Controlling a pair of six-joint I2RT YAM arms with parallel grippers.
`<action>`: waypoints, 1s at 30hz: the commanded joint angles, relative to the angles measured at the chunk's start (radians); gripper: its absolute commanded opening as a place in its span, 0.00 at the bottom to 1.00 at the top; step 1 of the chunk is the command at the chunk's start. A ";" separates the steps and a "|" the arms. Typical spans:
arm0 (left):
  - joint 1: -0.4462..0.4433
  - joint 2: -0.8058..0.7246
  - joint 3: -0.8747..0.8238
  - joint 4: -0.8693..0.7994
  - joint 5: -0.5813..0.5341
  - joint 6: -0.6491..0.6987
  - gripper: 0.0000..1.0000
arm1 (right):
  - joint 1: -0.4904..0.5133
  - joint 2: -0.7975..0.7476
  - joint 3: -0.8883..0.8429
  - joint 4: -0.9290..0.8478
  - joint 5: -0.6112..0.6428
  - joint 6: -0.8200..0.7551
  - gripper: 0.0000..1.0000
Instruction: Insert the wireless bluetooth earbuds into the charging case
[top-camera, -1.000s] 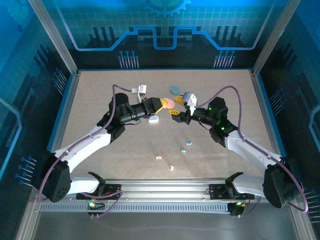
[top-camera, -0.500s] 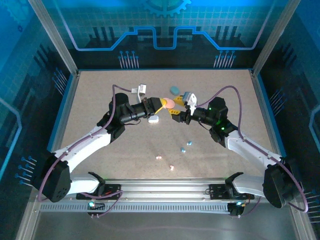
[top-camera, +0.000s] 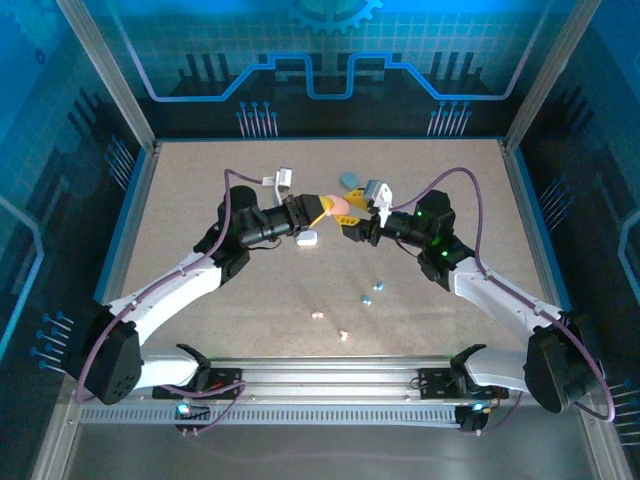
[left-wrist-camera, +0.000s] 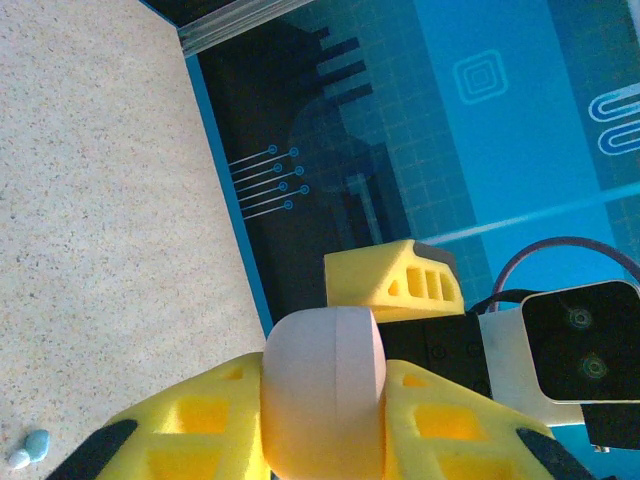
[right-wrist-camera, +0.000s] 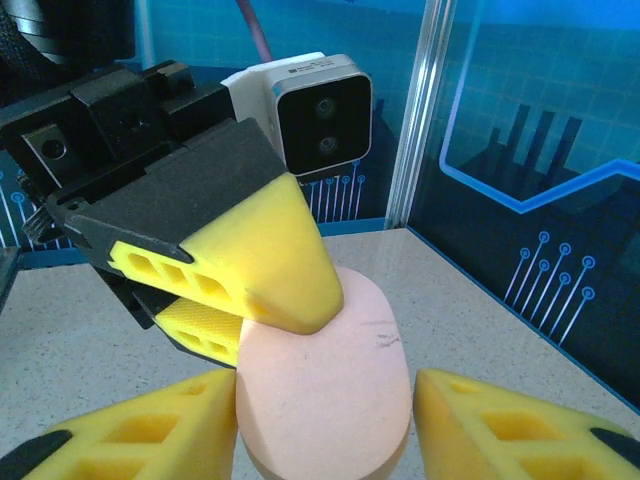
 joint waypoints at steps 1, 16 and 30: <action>-0.002 -0.024 -0.001 0.002 0.020 0.018 0.20 | -0.011 0.001 0.032 -0.009 0.014 -0.021 0.51; -0.002 -0.020 0.004 0.008 0.025 0.019 0.21 | -0.011 0.001 0.044 -0.043 0.013 -0.045 0.53; -0.002 -0.023 0.005 0.005 0.024 0.023 0.21 | -0.011 -0.001 0.048 -0.050 0.010 -0.045 0.49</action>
